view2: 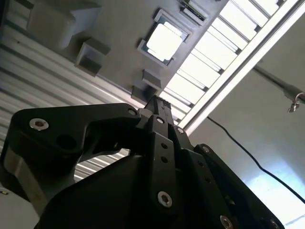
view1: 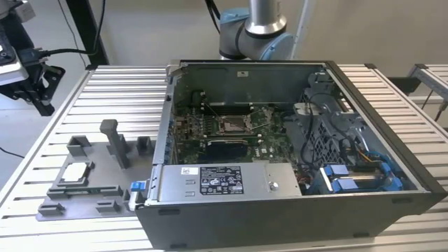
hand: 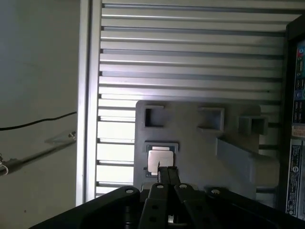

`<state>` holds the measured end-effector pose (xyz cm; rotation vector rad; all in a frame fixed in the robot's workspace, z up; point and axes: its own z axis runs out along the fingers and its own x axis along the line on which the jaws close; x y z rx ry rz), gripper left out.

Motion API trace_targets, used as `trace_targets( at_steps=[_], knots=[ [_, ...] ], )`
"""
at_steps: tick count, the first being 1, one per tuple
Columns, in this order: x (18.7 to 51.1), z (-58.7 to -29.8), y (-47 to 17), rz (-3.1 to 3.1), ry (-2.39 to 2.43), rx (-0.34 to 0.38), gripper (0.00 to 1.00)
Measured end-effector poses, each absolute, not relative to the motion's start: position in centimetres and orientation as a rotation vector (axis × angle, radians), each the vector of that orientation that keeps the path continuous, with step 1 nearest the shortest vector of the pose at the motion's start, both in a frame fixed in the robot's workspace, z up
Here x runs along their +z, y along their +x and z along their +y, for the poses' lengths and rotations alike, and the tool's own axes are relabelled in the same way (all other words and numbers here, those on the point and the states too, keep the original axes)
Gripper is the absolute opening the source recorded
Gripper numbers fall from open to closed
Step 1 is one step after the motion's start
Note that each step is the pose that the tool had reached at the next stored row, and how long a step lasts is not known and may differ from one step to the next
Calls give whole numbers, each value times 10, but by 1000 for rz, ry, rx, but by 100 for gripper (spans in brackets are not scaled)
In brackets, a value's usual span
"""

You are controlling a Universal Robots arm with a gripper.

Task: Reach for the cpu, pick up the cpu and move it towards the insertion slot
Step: 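Reach for the cpu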

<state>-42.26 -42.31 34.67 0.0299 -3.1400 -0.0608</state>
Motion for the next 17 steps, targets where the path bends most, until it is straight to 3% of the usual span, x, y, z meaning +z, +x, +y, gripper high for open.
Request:
trace_targets(
  at_steps=[11,12,17],
  knots=[
    [347,-423,-423,-3140,30,-62,0],
    [347,-423,-423,-3140,30,-63,100],
    [347,-423,-423,-3140,30,-64,100]
  ],
)
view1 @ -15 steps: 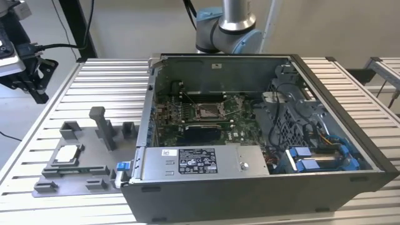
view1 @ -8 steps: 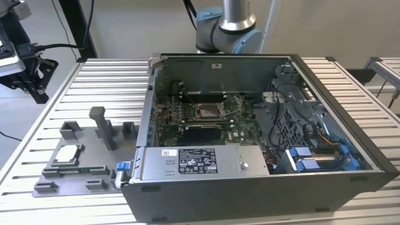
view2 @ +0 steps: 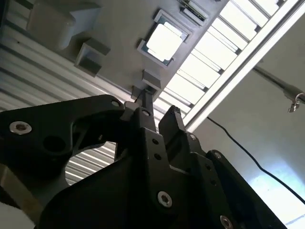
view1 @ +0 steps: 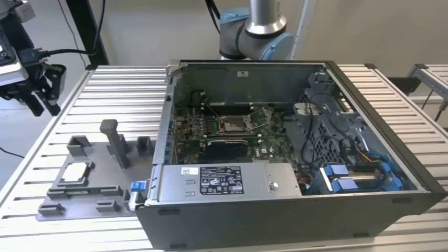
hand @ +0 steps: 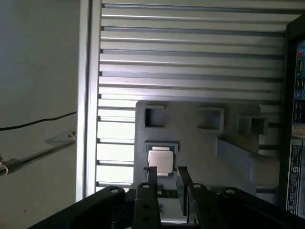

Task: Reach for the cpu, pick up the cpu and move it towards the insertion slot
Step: 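Pick up the cpu and move it towards the insertion slot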

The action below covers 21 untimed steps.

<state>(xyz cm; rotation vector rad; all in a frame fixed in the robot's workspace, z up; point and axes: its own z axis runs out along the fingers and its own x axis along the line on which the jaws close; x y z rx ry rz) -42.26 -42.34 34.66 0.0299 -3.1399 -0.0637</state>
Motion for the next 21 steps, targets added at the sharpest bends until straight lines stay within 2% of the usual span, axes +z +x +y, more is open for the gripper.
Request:
trace_targets(
  at_steps=[13,21],
  knots=[
    [346,-423,-423,-3140,30,-66,100],
    [333,-426,-419,-3140,29,-66,100]
  ],
)
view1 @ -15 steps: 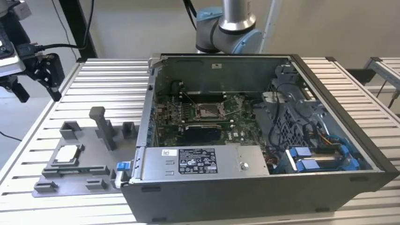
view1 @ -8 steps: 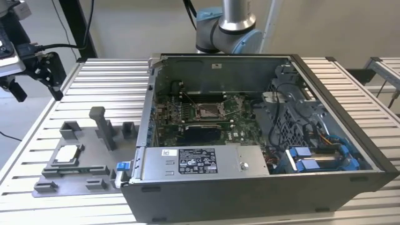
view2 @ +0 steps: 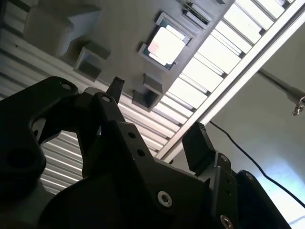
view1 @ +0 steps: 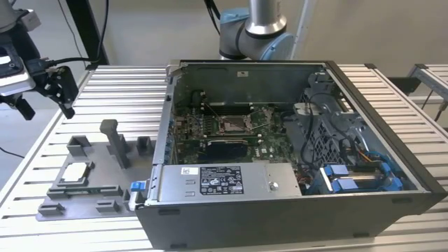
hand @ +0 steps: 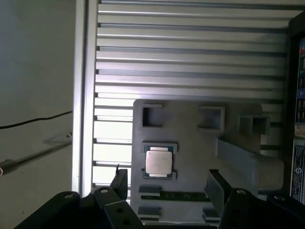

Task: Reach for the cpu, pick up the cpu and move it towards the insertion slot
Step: 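Pick up the cpu and move it towards the insertion slot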

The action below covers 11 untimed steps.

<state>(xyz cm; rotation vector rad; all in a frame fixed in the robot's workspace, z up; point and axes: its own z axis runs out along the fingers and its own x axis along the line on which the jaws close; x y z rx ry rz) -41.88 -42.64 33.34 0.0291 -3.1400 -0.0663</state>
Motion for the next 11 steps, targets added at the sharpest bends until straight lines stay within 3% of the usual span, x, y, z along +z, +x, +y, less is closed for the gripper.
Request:
trace_targets(
  at_steps=[11],
  knots=[
    [314,-434,-417,-3140,26,-66,100]
  ],
)
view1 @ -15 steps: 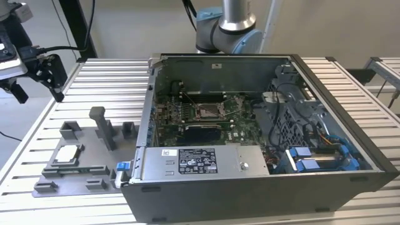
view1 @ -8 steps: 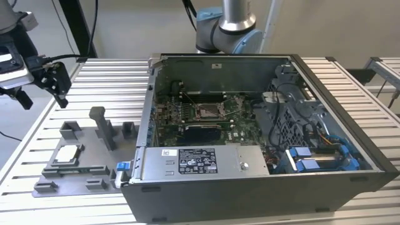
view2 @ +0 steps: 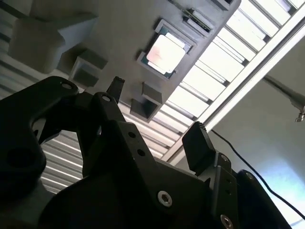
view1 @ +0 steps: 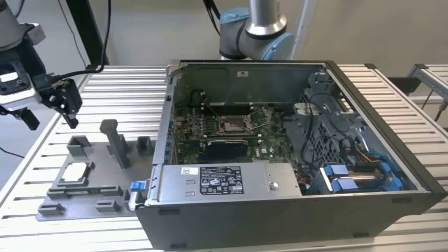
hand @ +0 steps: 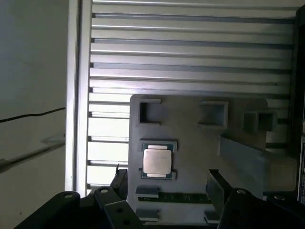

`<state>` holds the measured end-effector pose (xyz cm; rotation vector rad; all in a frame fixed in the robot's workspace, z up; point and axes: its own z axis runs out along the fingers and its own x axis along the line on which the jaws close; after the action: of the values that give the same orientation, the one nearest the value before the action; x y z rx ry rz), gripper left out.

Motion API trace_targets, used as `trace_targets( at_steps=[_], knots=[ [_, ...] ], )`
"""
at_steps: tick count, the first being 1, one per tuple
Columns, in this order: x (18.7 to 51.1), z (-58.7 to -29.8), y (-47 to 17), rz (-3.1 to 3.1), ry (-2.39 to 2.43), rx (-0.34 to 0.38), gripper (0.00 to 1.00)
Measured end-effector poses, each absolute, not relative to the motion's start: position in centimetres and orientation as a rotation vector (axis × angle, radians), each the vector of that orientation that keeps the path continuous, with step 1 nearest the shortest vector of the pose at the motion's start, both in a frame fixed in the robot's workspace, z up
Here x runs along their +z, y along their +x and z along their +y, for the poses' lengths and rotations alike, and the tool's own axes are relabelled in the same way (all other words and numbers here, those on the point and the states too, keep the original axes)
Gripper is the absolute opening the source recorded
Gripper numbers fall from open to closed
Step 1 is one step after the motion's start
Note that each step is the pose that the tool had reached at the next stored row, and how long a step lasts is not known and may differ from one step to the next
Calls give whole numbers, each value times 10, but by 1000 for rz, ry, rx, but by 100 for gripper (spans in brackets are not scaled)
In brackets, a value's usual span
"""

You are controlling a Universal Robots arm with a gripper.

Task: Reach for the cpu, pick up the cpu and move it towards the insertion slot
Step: 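Pick up the cpu and move it towards the insertion slot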

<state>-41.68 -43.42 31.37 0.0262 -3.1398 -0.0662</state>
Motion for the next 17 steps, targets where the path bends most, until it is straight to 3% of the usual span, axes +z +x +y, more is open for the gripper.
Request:
trace_targets(
  at_steps=[17],
  knots=[
    [283,-443,-417,-3140,3,-66,100]
  ],
)
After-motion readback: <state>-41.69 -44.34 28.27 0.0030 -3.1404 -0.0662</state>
